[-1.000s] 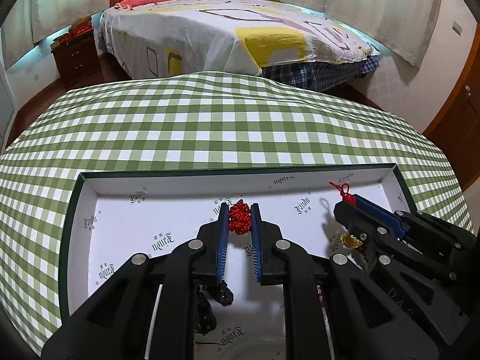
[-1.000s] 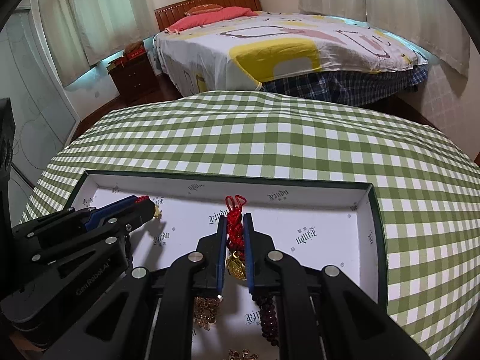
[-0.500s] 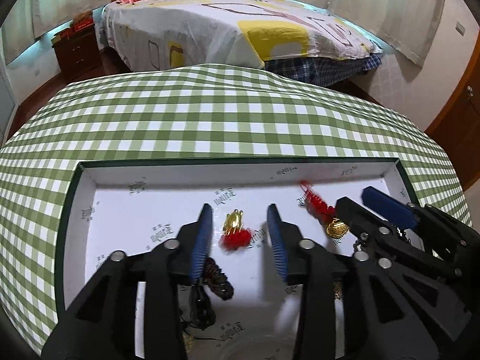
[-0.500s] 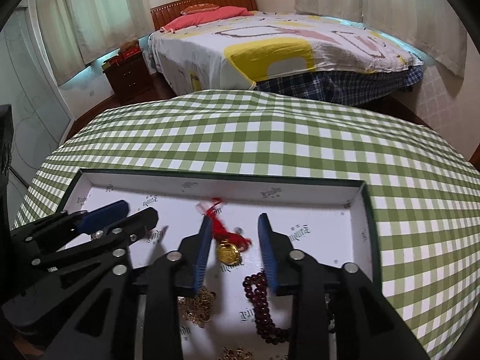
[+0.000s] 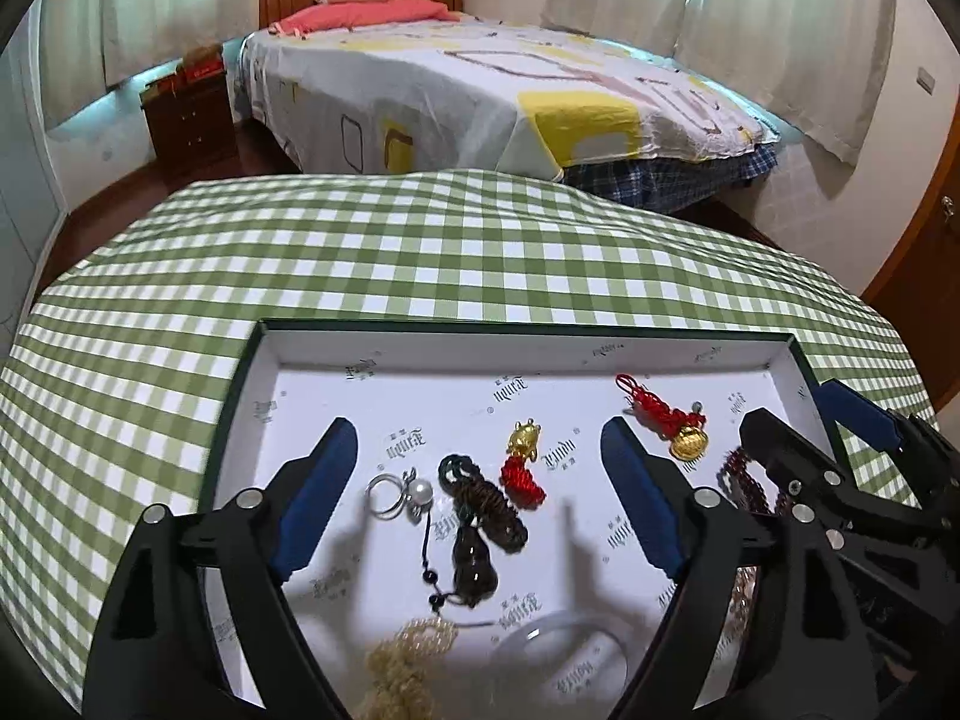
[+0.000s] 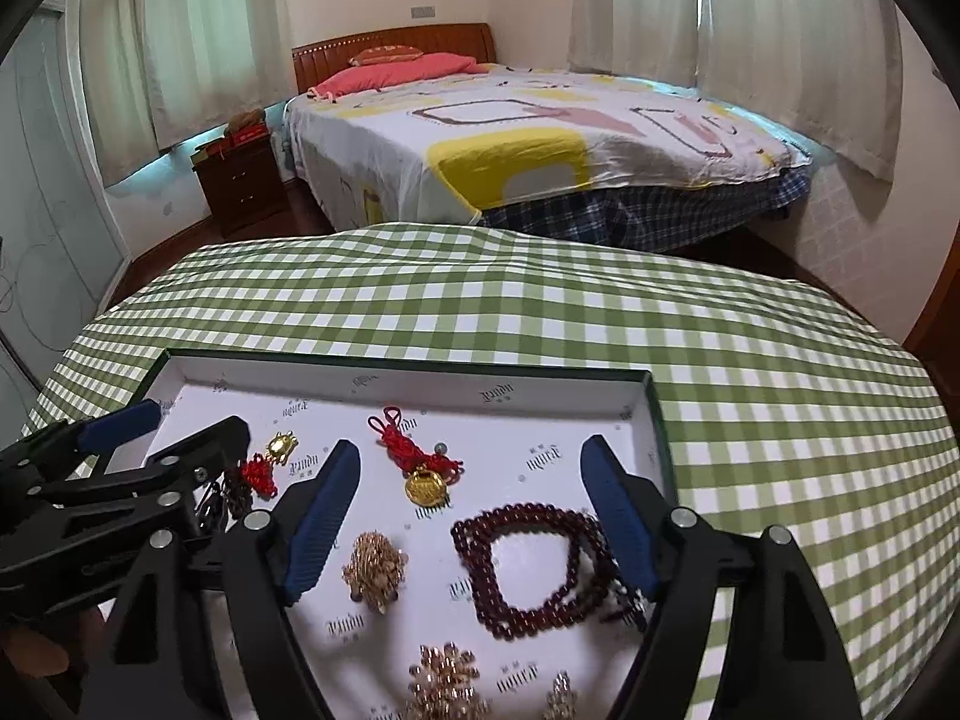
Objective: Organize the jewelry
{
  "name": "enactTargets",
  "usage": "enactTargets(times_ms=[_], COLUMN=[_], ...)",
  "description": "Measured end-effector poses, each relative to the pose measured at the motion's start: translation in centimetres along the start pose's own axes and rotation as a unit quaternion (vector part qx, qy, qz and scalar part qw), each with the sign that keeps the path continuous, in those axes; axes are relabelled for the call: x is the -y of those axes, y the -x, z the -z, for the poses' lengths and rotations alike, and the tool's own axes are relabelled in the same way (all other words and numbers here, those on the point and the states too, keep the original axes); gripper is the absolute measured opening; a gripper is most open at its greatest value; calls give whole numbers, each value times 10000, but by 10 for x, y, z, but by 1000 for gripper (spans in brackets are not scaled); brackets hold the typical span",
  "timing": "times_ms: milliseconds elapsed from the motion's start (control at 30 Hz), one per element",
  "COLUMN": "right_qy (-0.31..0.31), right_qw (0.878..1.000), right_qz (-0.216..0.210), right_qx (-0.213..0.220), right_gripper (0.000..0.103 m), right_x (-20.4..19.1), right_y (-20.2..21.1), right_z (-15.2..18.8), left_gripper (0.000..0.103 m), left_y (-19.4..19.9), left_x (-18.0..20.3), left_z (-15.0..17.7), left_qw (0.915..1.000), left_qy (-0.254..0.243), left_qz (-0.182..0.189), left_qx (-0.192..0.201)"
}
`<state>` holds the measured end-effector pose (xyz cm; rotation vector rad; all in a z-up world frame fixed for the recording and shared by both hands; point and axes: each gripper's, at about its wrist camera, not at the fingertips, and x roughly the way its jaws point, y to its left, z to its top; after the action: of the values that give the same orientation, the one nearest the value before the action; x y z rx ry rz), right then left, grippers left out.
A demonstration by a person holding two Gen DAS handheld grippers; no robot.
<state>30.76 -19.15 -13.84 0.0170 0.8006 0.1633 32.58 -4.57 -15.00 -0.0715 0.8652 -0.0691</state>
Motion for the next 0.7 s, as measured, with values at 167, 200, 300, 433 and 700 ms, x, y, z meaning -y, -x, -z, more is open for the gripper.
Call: enactTargets(times_ms=[167,200,300,433,700], right_qy=[71,76,57,95,220], right_qw=[9998,9997,9997,9994,9982], right_qz=[178,193,182,187,150], right_qx=[105,107,155,278,531], right_gripper=[76,76,76,77,78], right_x=[-1,-1,-2,-8,-20], right_y=[16,19,32,55,113], right_z=[12,14,28,47,76], left_gripper=[89,90,90,91,95], left_y=[28,36,53,82,146], left_x=[0,-1,-4,-9,-19], left_z=[10,13,23,45,82], left_qw=[9993,9989,9985,9977,9960], left_qy=[-192,-201,-171,-113,54], left_qz=[-56,-49,-44,-91,-231], left_qx=[332,411,528,665,864])
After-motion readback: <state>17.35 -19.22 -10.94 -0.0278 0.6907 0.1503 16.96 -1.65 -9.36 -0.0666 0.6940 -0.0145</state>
